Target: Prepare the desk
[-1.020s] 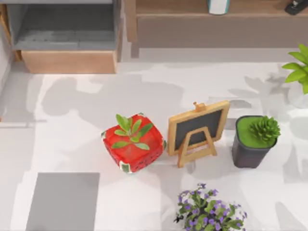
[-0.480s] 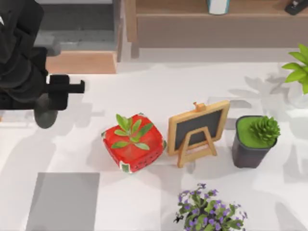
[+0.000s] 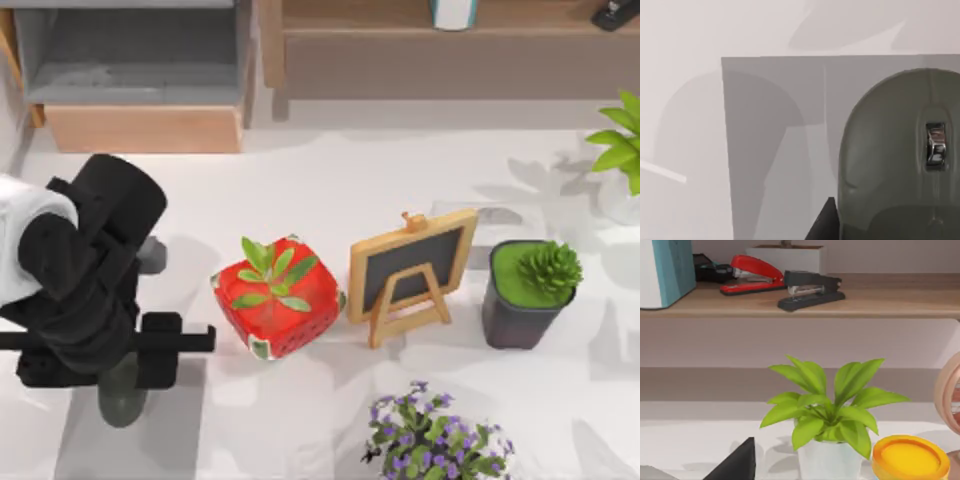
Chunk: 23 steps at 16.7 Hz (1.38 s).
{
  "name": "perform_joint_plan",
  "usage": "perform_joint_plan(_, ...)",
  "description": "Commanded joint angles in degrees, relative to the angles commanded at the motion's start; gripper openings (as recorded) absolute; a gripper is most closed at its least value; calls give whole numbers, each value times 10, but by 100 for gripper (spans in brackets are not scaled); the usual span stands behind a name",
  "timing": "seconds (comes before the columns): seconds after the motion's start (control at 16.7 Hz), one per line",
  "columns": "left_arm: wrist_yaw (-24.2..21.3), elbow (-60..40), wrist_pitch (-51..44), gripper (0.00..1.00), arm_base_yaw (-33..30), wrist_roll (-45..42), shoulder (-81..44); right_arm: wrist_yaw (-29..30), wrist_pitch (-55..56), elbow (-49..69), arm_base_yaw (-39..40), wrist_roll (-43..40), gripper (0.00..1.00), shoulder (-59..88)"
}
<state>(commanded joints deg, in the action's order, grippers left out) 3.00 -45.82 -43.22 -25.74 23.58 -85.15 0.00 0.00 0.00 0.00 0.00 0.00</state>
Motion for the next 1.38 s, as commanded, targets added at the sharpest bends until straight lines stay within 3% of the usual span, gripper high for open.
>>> perform_joint_plan(0.24, 1, 34, -1, 0, -19, 18, 12, 0, 0, 0, 0, 0, 100, 0)
perform_joint_plan(1.38, 5, 10, 11, 0, -12, 18, 35, 0, 0, 0, 0, 0, 100, 0)
